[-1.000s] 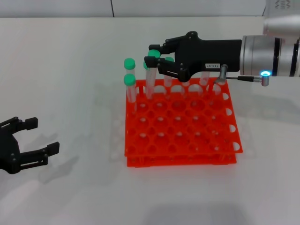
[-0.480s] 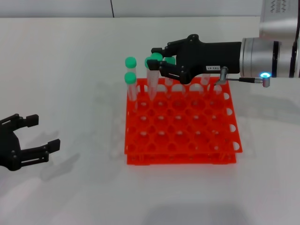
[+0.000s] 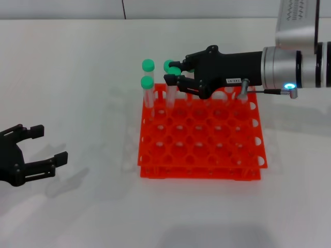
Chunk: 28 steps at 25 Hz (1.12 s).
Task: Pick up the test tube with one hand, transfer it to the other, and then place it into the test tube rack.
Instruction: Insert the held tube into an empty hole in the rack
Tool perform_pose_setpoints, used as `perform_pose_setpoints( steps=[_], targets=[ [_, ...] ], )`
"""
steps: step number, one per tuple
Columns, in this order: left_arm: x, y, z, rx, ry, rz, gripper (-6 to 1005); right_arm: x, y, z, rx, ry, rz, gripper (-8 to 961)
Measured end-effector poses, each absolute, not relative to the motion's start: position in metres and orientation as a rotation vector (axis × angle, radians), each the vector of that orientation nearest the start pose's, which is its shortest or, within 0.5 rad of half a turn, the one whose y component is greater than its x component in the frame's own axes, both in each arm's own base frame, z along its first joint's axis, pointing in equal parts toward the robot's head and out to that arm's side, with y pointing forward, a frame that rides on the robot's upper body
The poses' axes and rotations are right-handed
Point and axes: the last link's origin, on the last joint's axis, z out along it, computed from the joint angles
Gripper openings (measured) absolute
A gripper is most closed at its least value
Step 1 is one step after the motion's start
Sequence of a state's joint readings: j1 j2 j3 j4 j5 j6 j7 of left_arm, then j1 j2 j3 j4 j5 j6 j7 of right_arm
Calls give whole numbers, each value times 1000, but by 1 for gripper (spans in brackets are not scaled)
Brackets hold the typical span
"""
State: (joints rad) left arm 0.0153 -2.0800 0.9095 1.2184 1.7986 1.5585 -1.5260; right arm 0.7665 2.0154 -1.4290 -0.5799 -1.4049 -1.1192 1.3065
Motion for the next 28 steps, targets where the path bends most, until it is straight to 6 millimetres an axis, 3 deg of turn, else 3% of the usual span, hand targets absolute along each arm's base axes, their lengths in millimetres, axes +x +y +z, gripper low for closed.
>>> perform_pose_setpoints(
  steps=[21, 28],
  targets=[
    [-320, 230, 69, -2498, -700, -488, 893, 144, 395, -64, -2859, 172, 569, 255],
    [-319, 231, 69, -2500, -697, -489, 893, 143, 396, -63, -2850, 176, 581, 485]
  ],
)
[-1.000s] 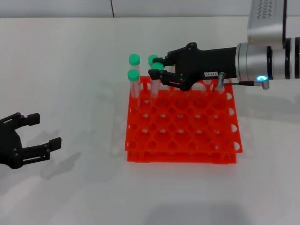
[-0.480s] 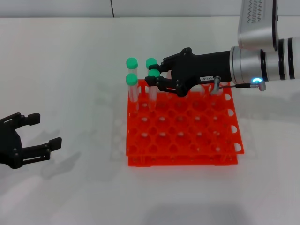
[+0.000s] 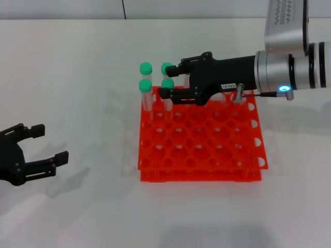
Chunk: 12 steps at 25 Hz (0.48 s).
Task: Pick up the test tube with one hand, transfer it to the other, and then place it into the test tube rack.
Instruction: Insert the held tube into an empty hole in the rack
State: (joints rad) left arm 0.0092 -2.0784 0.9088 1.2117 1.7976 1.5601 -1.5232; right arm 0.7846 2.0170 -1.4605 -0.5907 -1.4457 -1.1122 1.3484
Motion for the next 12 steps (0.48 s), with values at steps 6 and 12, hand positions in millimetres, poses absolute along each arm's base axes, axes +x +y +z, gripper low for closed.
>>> perform_pose_setpoints(
  steps=[6, 12],
  targets=[
    [-318, 231, 68, -2504, -694, -490, 893, 142, 394, -61, -2848, 174, 600, 532],
    [-312, 232, 67, -2535, -637, -515, 893, 148, 383, -49, -2829, 166, 655, 543]
  ],
)
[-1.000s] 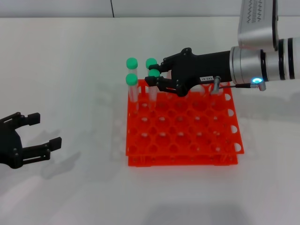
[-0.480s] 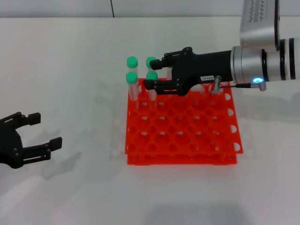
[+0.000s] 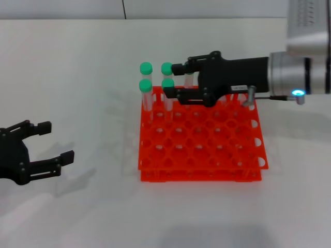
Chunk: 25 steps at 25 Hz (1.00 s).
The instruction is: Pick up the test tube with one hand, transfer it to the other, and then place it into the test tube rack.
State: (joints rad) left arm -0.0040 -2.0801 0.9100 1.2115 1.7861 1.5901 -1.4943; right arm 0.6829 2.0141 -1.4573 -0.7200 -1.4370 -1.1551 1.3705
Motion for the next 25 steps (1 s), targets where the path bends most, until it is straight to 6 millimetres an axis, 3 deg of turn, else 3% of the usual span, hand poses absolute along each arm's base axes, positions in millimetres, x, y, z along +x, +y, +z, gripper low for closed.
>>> perform_pose_setpoints(
  steps=[8, 16, 19, 25],
  targets=[
    [-300, 242, 59, -2610, -565, -571, 893, 182, 362, -21, -2779, 228, 738, 547],
    [-294, 249, 57, -2642, -536, -580, 893, 229, 334, 2, -2697, 261, 786, 550],
    [-295, 249, 57, -2650, -519, -577, 893, 242, 326, 3, -2684, 275, 769, 716],
    [-294, 252, 54, -2728, -482, -637, 893, 260, 317, 3, -2703, 323, 729, 803]
  ],
)
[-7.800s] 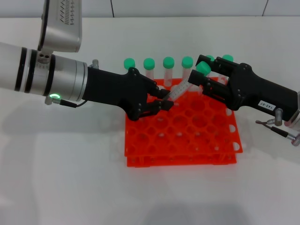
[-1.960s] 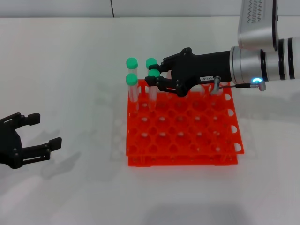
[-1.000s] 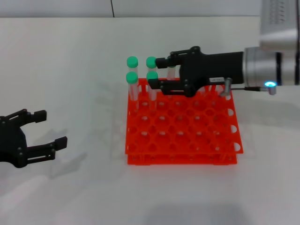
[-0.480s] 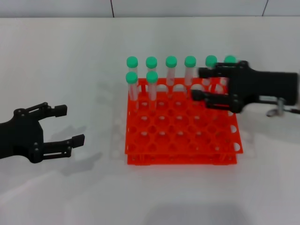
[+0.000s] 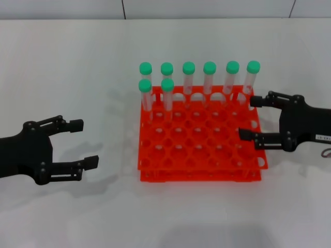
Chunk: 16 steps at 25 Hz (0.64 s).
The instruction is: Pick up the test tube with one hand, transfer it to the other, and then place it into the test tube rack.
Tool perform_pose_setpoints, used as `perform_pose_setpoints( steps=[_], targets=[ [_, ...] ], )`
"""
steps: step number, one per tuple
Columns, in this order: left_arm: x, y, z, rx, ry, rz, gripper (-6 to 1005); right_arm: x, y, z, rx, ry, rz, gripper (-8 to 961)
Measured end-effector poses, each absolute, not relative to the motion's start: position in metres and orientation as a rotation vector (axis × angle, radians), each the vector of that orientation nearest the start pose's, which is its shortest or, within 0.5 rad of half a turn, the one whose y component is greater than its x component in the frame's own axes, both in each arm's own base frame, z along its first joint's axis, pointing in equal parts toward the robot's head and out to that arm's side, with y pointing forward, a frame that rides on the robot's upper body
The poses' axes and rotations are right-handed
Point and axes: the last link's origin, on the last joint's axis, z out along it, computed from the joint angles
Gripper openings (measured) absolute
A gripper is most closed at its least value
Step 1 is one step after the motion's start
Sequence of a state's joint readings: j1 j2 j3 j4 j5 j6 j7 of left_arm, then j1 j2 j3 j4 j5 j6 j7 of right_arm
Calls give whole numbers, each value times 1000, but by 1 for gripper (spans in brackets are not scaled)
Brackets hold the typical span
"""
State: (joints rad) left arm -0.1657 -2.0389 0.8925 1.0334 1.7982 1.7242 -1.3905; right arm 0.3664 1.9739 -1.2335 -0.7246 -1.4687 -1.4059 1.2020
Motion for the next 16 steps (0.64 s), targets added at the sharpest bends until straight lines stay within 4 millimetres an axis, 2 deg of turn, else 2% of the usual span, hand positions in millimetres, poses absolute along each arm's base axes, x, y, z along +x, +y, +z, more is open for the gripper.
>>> perform_pose_setpoints(
  steps=[4, 16],
  targets=[
    [-296, 258, 53, -2764, -506, -664, 893, 265, 311, 2, -2728, 303, 727, 861],
    [-291, 261, 52, -2807, -467, -680, 893, 273, 307, 3, -2769, 317, 683, 857]
  ],
)
